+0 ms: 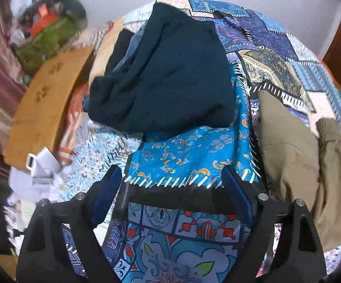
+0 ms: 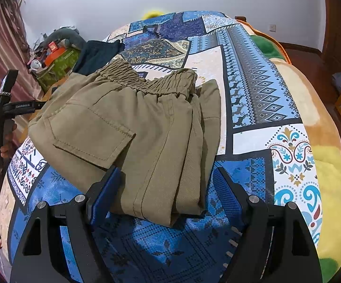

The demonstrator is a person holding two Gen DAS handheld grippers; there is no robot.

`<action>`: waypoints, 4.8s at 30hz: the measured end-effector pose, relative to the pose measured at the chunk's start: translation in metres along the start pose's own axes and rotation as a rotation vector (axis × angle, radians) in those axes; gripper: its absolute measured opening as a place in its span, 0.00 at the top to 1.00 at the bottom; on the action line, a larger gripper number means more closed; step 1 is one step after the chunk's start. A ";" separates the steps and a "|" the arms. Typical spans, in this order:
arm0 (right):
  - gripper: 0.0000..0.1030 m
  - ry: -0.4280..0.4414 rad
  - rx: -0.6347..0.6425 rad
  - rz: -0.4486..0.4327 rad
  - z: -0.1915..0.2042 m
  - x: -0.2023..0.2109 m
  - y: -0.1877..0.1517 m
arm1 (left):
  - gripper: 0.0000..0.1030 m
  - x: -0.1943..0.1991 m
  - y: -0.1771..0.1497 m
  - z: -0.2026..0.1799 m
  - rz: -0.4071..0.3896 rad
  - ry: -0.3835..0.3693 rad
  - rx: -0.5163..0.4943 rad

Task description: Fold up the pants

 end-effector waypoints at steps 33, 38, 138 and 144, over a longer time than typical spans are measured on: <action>0.35 0.105 0.115 0.001 0.045 -0.032 0.028 | 0.24 -0.039 0.038 -0.047 0.038 -0.136 -0.088; 0.35 0.097 0.114 -0.006 0.045 -0.030 0.028 | 0.24 -0.002 0.026 -0.064 -0.011 -0.211 -0.123; 0.93 0.172 0.341 -0.286 0.204 -0.177 0.237 | 0.99 -0.026 0.184 0.084 -0.373 0.049 -0.002; 0.93 0.233 0.282 -0.102 0.207 -0.211 0.185 | 0.99 -0.060 0.139 0.109 -0.289 0.053 -0.017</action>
Point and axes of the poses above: each gripper's, at about its wrist camera, not at the fingertips, and x roughly against the way its jaws point, z to its left, y to its top, the point moved 8 cm from there along -x, roughly the way its jaws point, and after that the axes turned 15 degrees about -z, right-handed, at the moved point
